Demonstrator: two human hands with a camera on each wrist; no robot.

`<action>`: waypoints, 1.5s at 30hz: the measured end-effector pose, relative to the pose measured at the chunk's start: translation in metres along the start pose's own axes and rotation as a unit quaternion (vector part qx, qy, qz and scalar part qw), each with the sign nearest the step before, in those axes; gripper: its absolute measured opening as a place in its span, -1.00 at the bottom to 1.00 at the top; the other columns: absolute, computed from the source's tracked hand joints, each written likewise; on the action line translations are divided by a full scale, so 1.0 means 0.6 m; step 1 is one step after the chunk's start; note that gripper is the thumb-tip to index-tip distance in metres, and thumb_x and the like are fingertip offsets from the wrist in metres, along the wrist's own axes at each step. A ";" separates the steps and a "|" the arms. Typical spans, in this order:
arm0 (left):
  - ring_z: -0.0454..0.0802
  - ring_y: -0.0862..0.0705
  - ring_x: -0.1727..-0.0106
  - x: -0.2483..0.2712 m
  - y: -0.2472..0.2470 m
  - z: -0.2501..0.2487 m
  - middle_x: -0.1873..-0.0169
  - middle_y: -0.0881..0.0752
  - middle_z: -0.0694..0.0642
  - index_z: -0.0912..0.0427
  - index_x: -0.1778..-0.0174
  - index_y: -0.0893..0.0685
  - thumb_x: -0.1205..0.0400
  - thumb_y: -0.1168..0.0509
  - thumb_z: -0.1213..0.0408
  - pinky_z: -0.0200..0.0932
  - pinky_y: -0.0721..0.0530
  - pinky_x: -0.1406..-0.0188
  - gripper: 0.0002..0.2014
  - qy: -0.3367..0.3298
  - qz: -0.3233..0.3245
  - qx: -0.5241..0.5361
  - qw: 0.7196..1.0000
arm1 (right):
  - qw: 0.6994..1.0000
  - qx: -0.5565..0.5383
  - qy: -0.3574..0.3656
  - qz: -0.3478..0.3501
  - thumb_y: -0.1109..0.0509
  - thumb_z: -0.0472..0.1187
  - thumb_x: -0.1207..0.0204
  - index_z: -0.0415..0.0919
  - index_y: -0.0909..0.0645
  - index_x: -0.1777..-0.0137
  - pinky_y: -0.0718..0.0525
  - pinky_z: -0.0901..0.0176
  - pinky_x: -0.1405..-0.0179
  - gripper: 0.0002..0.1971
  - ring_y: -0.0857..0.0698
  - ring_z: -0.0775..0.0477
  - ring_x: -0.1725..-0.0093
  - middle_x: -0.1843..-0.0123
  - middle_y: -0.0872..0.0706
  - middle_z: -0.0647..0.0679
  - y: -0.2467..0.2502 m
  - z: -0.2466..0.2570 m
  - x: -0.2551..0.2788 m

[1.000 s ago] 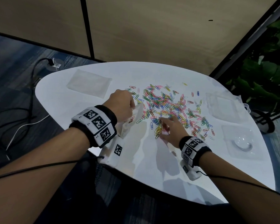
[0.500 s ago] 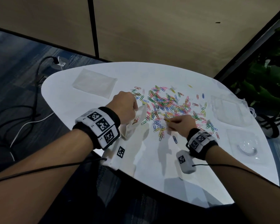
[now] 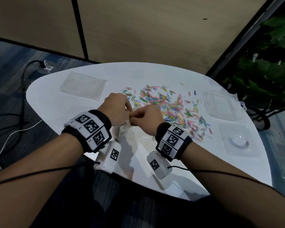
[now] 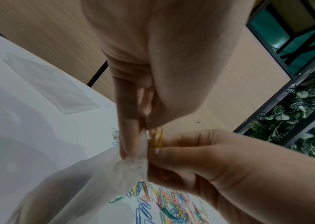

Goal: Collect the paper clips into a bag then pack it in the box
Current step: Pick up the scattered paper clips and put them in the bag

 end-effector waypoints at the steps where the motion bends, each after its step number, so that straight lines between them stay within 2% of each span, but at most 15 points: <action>1: 0.18 -0.85 0.23 0.000 -0.002 -0.001 0.24 -0.81 0.21 0.16 0.09 -0.81 -0.57 -0.26 0.47 0.05 -0.84 0.01 -0.77 -0.002 0.005 0.003 1.000 | 0.998 0.054 0.018 0.000 -0.48 -0.37 -0.46 -0.27 -0.83 -0.01 -0.69 0.50 0.13 -0.83 -0.77 0.04 0.19 0.15 -0.83 -0.07 -0.001 0.005 -0.001; 5: 0.13 -0.85 0.29 -0.005 -0.001 0.004 0.22 -0.84 0.22 0.13 0.13 -0.79 -0.61 -0.22 0.47 0.01 -0.84 0.02 -0.75 0.000 0.000 0.003 1.000 | 0.996 0.070 0.014 0.054 -0.51 -0.35 -0.45 -0.18 -0.80 -0.13 -0.75 0.21 -0.12 -0.75 -0.82 0.01 -0.02 -0.07 -0.84 -0.07 0.005 0.007 -0.004; 9: 0.05 -0.85 0.34 -0.008 0.008 0.023 0.28 -0.84 0.24 0.15 0.07 -0.78 -0.62 -0.20 0.48 -0.02 -0.84 0.00 -0.74 0.017 -0.011 0.015 1.000 | 0.999 -0.048 0.012 0.014 -0.47 -0.51 -0.46 -0.23 -0.78 0.01 -0.83 0.01 0.00 -0.79 -0.86 -0.17 0.16 0.12 -0.85 -0.20 0.070 -0.002 -0.006; 13: 0.05 -0.85 0.39 -0.008 0.017 0.040 0.32 -0.84 0.26 0.19 0.04 -0.78 -0.61 -0.20 0.49 -0.05 -0.84 0.03 -0.75 0.028 -0.011 0.025 0.999 | 0.998 0.022 -0.034 -0.046 -0.55 -0.41 -0.42 -0.08 -0.79 0.11 -0.81 0.00 -0.07 -0.81 -0.85 -0.06 0.13 0.18 -0.85 -0.05 0.137 -0.080 -0.016; 15: 0.03 -0.84 0.44 -0.008 0.021 0.050 0.34 -0.84 0.25 0.17 0.06 -0.77 -0.60 -0.21 0.49 -0.02 -0.86 0.07 -0.76 0.032 -0.015 0.028 0.999 | 0.985 0.138 -0.107 -0.010 -0.58 -0.32 -0.43 -0.16 -0.77 -0.09 -0.83 0.07 0.03 -0.77 -0.85 -0.06 0.15 0.11 -0.84 -0.08 0.150 -0.132 -0.014; 17: 0.02 -0.84 0.46 -0.007 0.027 0.058 0.36 -0.84 0.24 0.14 0.08 -0.76 -0.59 -0.20 0.49 -0.01 -0.87 0.12 -0.75 0.036 -0.018 0.031 0.999 | 0.950 0.227 -0.205 0.069 -0.62 -0.23 -0.39 -0.22 -0.60 -0.35 -0.82 0.18 0.23 -0.48 -0.82 -0.04 0.23 -0.13 -0.78 -0.19 0.141 -0.193 0.003; 19: 0.04 -0.85 0.45 -0.006 0.034 0.062 0.37 -0.84 0.25 0.15 0.08 -0.77 -0.60 -0.21 0.49 0.00 -0.88 0.15 -0.75 0.037 -0.024 0.038 0.998 | 0.934 0.236 -0.247 0.105 -0.68 -0.19 -0.31 -0.20 -0.41 -0.50 -0.76 0.25 0.30 -0.22 -0.79 -0.06 0.22 -0.32 -0.66 -0.25 0.117 -0.227 0.021; 21: 0.05 -0.85 0.45 -0.004 0.042 0.063 0.37 -0.84 0.25 0.17 0.05 -0.77 -0.61 -0.21 0.48 -0.01 -0.88 0.16 -0.76 0.036 -0.030 0.043 0.998 | 0.946 0.243 -0.203 0.071 -0.73 -0.15 -0.22 -0.16 -0.37 -0.52 -0.67 0.22 0.16 -0.12 -0.74 -0.11 0.06 -0.23 -0.66 -0.20 0.093 -0.231 0.014; 23: 0.03 -0.84 0.46 -0.003 0.050 0.064 0.35 -0.84 0.25 0.17 0.05 -0.77 -0.61 -0.20 0.48 -0.03 -0.87 0.16 -0.75 0.034 -0.038 0.044 0.998 | 0.959 0.241 -0.148 0.012 -0.74 -0.11 -0.19 -0.15 -0.44 -0.45 -0.61 0.19 0.11 -0.18 -0.66 -0.06 0.07 -0.05 -0.62 -0.09 0.072 -0.222 -0.007; 26: 0.00 -0.84 0.48 -0.002 0.059 0.068 0.34 -0.83 0.24 0.17 0.05 -0.78 -0.60 -0.21 0.47 -0.02 -0.88 0.17 -0.76 0.032 -0.049 0.050 0.997 | 0.966 0.239 -0.099 -0.030 -0.69 -0.05 -0.24 -0.17 -0.53 -0.36 -0.74 0.05 0.00 -0.31 -0.65 -0.07 0.08 -0.03 -0.62 -0.07 0.046 -0.199 -0.038; 30: 0.01 -0.84 0.47 0.002 0.067 0.078 0.39 -0.82 0.21 0.17 0.04 -0.78 -0.60 -0.22 0.47 -0.02 -0.88 0.16 -0.76 0.034 -0.050 0.050 0.997 | 0.959 0.278 -0.047 -0.027 -0.60 -0.12 -0.39 -0.08 -0.41 -0.53 -0.69 -0.03 -0.28 -0.29 -0.67 -0.20 -0.20 -0.41 -0.45 -0.20 0.034 -0.171 -0.073; 34: 0.03 -0.84 0.46 0.008 0.074 0.088 0.38 -0.83 0.22 0.17 0.03 -0.77 -0.60 -0.21 0.49 -0.10 -0.86 0.18 -0.75 0.036 -0.045 0.047 0.997 | 0.882 0.468 0.022 0.041 -0.31 -0.15 -0.65 0.13 -0.16 -0.66 -0.62 -0.19 -0.36 -0.37 -0.41 -0.37 -0.51 -0.69 -0.10 -0.16 0.004 -0.155 -0.095; 37: 0.01 -0.84 0.46 0.009 0.075 0.097 0.38 -0.84 0.23 0.16 0.04 -0.77 -0.60 -0.20 0.48 -0.08 -0.87 0.19 -0.75 0.041 -0.038 0.046 0.997 | 0.855 0.512 0.050 0.060 -0.30 -0.21 -0.66 0.10 -0.27 -0.63 -0.65 -0.16 -0.29 -0.43 -0.49 -0.35 -0.41 -0.57 -0.38 -0.21 -0.012 -0.152 -0.098; 40: 0.03 -0.85 0.45 0.008 0.073 0.097 0.37 -0.84 0.24 0.15 0.05 -0.77 -0.60 -0.20 0.47 -0.06 -0.87 0.19 -0.76 0.040 -0.035 0.047 0.997 | 0.871 0.485 0.079 0.014 -0.28 -0.28 -0.64 -0.17 -0.64 -0.34 -0.71 -0.02 -0.13 -0.70 -0.67 -0.23 -0.11 -0.21 -0.68 -0.20 -0.007 -0.133 -0.097; 45: 0.05 -0.85 0.46 0.006 0.061 0.091 0.37 -0.83 0.25 0.15 0.08 -0.76 -0.58 -0.19 0.47 0.00 -0.88 0.16 -0.75 0.035 -0.019 0.049 0.998 | 0.913 0.406 0.002 -0.032 -0.36 -0.33 -0.57 -0.32 -0.78 -0.03 -0.74 0.09 0.01 -0.82 -0.75 -0.20 0.06 -0.02 -0.75 -0.23 0.026 -0.137 -0.094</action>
Point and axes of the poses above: each hand's wrist, its own x-axis away from the middle knuckle, its own y-axis out of the back of the hand, z = x × y, the point moved 8 cm from there along -x, towards the middle knuckle
